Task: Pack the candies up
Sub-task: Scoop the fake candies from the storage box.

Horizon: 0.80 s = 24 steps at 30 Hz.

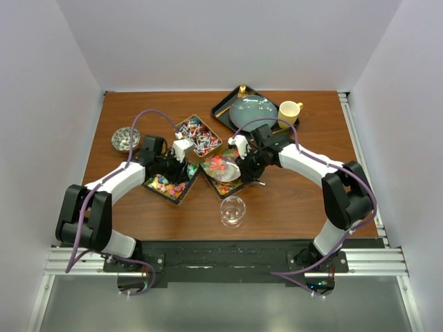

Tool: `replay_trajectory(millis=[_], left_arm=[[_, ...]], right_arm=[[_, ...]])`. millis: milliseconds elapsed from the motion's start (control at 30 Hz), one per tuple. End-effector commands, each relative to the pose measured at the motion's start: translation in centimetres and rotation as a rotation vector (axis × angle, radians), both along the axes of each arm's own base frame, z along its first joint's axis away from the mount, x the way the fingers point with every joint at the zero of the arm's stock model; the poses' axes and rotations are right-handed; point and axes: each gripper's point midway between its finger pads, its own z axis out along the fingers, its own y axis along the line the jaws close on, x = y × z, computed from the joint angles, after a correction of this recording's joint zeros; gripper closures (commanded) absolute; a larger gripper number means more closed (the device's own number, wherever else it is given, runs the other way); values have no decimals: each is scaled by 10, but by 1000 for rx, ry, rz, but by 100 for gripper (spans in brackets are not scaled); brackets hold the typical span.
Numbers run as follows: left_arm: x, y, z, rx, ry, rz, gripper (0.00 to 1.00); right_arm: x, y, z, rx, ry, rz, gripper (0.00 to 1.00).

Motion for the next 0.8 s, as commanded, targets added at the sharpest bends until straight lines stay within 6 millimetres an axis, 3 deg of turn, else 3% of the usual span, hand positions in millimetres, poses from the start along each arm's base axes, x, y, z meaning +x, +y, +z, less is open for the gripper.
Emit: replay_trajectory(millis=[0, 333, 567, 767], left_arm=[[6, 4, 18, 12, -44, -25, 62], [14, 9, 23, 42, -73, -22, 61], [20, 11, 27, 44, -87, -13, 59], [23, 14, 28, 75, -88, -31, 57]], right_arm=[[3, 13, 32, 142, -71, 37, 100], [-12, 1, 25, 150, -68, 67, 100], [-11, -1, 41, 195, -140, 71, 100], [-20, -10, 40, 215, -173, 45, 100]])
